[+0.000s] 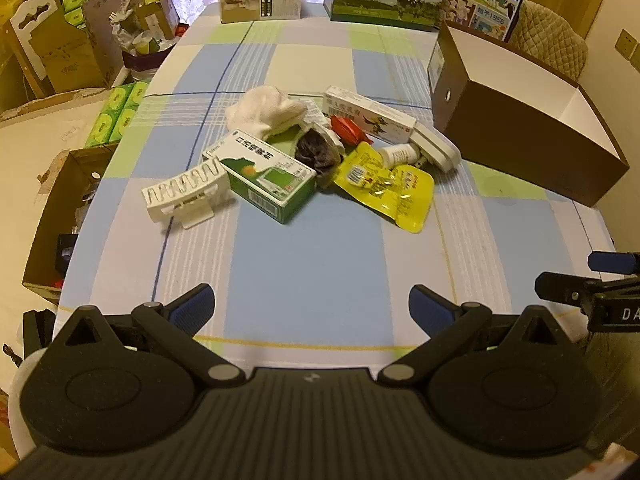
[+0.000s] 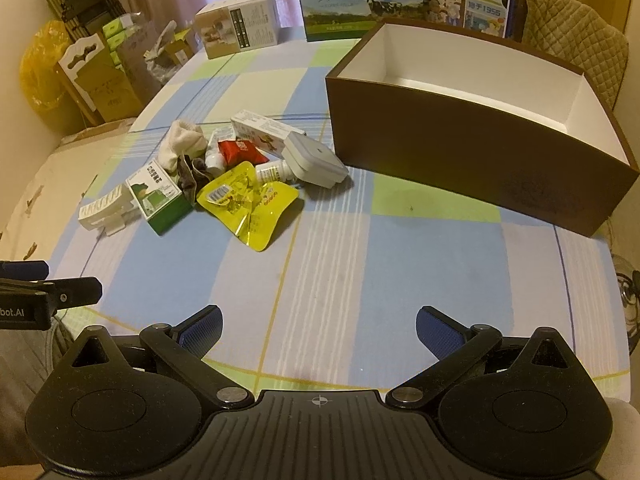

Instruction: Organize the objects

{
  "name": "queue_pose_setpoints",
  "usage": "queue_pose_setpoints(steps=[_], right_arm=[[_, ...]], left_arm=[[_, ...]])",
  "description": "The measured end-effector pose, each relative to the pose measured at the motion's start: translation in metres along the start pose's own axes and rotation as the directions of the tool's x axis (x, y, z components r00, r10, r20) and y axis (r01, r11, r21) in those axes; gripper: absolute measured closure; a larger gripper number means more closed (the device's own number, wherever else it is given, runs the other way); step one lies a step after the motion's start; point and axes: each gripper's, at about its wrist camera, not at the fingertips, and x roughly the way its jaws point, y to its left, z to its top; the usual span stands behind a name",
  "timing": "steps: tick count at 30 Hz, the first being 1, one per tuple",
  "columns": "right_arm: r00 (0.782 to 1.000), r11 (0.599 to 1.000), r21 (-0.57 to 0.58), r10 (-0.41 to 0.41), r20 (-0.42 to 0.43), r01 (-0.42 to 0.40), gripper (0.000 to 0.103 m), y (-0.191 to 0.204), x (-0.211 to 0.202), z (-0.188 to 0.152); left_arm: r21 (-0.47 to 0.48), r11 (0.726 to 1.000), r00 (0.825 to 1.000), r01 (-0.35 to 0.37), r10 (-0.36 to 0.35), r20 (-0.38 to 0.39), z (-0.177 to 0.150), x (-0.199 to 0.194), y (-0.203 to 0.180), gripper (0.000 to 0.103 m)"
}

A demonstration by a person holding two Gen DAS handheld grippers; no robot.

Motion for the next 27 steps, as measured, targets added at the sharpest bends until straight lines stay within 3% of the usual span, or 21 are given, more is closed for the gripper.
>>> queue_pose_setpoints(steps=[15, 22, 27], right_arm=[[0.993, 0.995, 0.042, 0.087, 0.074, -0.090, 0.002, -0.012, 0.017, 0.012], [0.994, 0.994, 0.070, 0.078, 0.076, -0.084, 0.002, -0.022, 0.024, 0.013], [0.996, 0.992, 0.114, 0.050, 0.075, -0.059, 0.002, -0.036, 0.029, 0.012]], left_arm=[[0.030, 0.999, 0.996, -0.030, 0.027, 0.089, 0.021, 0.012, 0.043, 0.001], [0.134, 0.988, 0.992, -0.081, 0.066, 0.111, 0.032, 0.030, 0.065, 0.002], [0.232, 0.970, 0.996, -0.071, 0.055, 0.074, 0.045, 0.056, 0.080, 0.006]])
